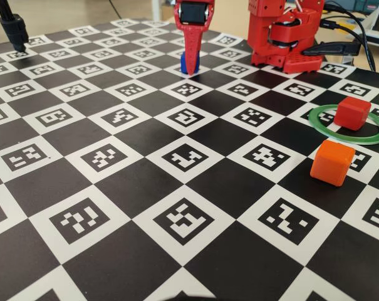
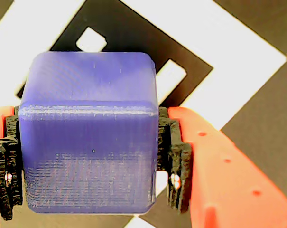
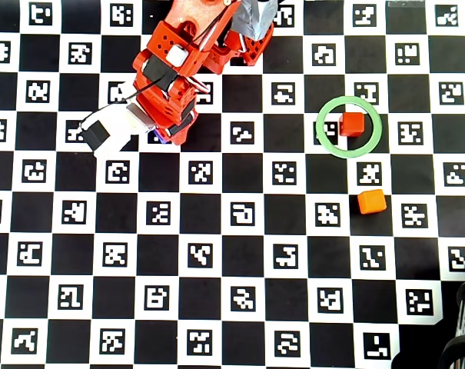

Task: Grab the red cube then put it in the green circle then put the blue cube on top and finally the orange cube on top

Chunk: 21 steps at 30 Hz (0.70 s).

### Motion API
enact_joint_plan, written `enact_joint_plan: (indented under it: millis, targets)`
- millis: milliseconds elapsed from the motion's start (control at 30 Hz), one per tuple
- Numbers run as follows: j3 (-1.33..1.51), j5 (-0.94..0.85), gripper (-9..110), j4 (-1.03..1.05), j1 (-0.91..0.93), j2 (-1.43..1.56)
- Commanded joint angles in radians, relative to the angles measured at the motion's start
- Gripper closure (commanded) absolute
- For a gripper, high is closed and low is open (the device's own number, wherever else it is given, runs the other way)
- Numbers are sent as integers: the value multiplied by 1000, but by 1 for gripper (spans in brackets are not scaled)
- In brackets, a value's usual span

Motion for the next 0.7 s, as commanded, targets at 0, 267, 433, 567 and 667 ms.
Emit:
enact_joint_plan:
  millis: [0, 267, 433, 567, 667]
  targets:
    - [-100, 66, 92, 29, 5, 26]
    - [-275, 190, 93, 285, -28, 97]
    - [-373, 333, 93, 425, -112, 158]
    - [-445, 468, 93, 534, -209, 184]
    - [-489, 597, 93, 597, -285, 190]
